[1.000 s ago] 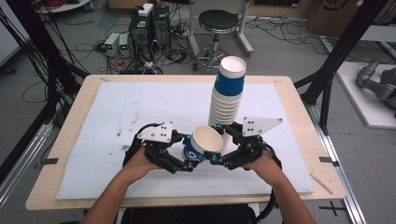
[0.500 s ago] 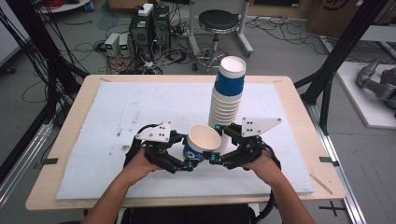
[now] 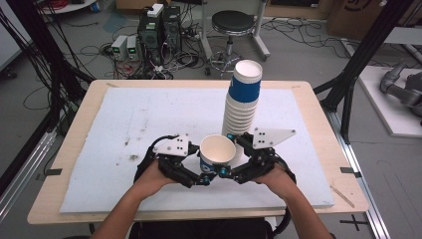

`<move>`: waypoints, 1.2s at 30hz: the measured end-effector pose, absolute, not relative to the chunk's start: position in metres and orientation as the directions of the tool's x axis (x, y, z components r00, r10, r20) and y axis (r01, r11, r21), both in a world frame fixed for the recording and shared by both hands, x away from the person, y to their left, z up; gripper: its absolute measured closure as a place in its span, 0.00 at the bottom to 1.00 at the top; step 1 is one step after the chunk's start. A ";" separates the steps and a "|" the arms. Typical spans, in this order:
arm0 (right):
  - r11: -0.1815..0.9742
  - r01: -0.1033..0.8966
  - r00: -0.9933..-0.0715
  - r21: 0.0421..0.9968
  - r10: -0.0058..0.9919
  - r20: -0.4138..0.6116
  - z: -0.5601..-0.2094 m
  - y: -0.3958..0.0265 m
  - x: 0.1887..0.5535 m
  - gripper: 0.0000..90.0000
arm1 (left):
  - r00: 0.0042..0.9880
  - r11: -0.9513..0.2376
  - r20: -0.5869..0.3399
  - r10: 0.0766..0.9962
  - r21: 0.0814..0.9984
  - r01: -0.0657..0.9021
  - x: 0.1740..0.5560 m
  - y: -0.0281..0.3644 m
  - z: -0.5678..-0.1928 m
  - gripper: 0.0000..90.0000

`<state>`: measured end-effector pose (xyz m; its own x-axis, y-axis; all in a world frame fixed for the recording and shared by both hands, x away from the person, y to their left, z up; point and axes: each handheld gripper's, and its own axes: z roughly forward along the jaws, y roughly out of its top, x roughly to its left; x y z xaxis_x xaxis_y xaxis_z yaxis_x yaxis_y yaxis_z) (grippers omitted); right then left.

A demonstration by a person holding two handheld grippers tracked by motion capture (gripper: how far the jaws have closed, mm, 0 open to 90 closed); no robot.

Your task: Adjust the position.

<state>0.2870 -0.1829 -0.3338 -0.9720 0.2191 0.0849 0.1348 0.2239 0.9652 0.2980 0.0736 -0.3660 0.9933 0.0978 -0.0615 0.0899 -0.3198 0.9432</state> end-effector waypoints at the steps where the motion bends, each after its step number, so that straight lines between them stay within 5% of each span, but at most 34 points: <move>1: 0.227 0.133 -0.972 0.965 0.218 0.082 -0.334 -0.182 0.287 0.20 | 0.994 -0.319 -0.061 0.092 0.944 0.087 0.298 0.073 -0.366 0.34; 7: 0.249 0.094 -0.975 0.964 0.219 0.039 -0.333 -0.181 0.286 0.28 | 0.990 -0.297 -0.059 0.131 0.950 0.096 0.297 0.077 -0.368 0.31; 10: 0.261 0.069 -0.970 0.963 0.242 0.004 -0.330 -0.189 0.283 0.28 | 0.979 -0.290 -0.064 0.195 0.950 0.120 0.298 0.087 -0.373 0.22; 23: 0.296 0.069 -0.932 0.953 0.359 -0.044 -0.335 -0.239 0.273 0.28 | 0.871 -0.168 -0.088 0.484 0.967 0.191 0.301 0.155 -0.382 0.22; 36: 0.309 0.074 -0.908 0.948 0.414 -0.063 -0.340 -0.258 0.272 0.28 | 0.825 -0.126 -0.100 0.556 0.971 0.204 0.307 0.176 -0.388 0.22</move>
<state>0.2716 -0.2581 -0.3403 -0.9081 0.4139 -0.0633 0.0745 0.3085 0.9483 0.3070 0.1763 -0.3880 0.8249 0.5563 -0.1004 0.2035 -0.1265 0.9709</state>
